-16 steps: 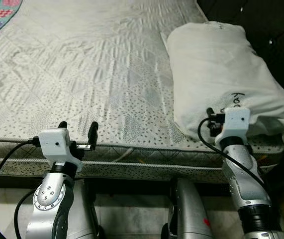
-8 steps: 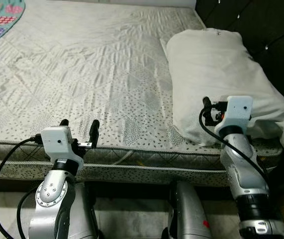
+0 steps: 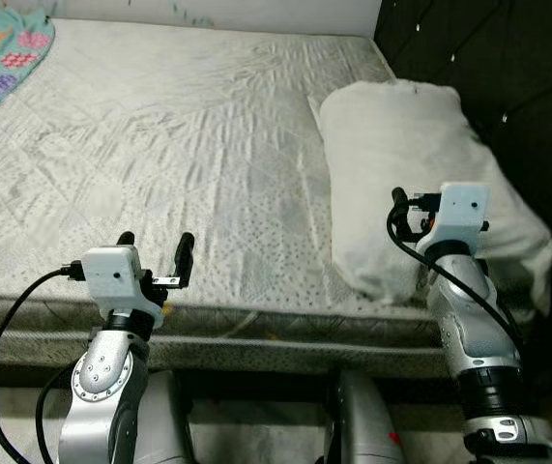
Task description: Clean up the room
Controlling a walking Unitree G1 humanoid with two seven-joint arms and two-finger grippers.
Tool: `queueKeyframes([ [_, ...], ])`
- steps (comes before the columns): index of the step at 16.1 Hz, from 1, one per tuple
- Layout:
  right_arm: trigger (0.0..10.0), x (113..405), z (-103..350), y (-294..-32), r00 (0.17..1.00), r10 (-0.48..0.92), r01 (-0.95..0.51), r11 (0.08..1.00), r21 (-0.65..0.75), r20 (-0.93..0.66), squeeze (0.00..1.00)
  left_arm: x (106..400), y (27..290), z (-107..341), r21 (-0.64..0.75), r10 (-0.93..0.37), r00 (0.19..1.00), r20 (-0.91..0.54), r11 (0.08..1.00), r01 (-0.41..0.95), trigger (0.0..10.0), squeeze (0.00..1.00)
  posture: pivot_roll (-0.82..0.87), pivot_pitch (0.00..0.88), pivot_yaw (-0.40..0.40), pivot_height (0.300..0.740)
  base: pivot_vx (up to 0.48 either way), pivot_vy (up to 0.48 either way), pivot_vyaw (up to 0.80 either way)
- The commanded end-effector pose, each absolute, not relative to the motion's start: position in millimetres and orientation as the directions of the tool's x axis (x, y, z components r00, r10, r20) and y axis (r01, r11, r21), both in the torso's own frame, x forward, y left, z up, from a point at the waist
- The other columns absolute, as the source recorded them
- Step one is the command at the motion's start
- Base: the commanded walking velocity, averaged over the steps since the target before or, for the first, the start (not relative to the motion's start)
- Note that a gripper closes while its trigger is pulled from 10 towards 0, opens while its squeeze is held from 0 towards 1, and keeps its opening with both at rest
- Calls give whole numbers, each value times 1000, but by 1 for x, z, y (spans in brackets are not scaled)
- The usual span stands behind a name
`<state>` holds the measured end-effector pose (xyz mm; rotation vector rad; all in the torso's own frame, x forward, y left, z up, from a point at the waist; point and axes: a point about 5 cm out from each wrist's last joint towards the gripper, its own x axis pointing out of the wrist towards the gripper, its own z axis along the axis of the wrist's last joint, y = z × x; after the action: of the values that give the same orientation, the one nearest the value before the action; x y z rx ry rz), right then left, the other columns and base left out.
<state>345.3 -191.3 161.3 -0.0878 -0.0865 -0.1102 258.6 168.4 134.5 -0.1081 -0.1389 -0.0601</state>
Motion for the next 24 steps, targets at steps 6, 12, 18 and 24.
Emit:
queueKeyframes([
  [6,10000,348,163,-194,990,-107,114,990,-83,89,0,261,168,134,-96,-56,988,146,993,70,10000,0,27,31,-52,671,0,0,0],
  [12,10000,350,163,-194,990,-111,119,990,-81,89,0,264,167,135,-93,-61,986,153,993,76,10000,0,29,15,-47,739,0,0,0],
  [18,10000,355,164,-193,989,-112,120,989,-85,95,0,270,167,137,-89,-65,984,166,993,81,10000,0,31,0,-45,740,0,0,0],
  [24,10000,362,161,-194,986,-146,151,986,-69,78,0,278,165,136,-87,-45,986,162,994,59,10000,0,35,0,-45,740,0,0,0],
])
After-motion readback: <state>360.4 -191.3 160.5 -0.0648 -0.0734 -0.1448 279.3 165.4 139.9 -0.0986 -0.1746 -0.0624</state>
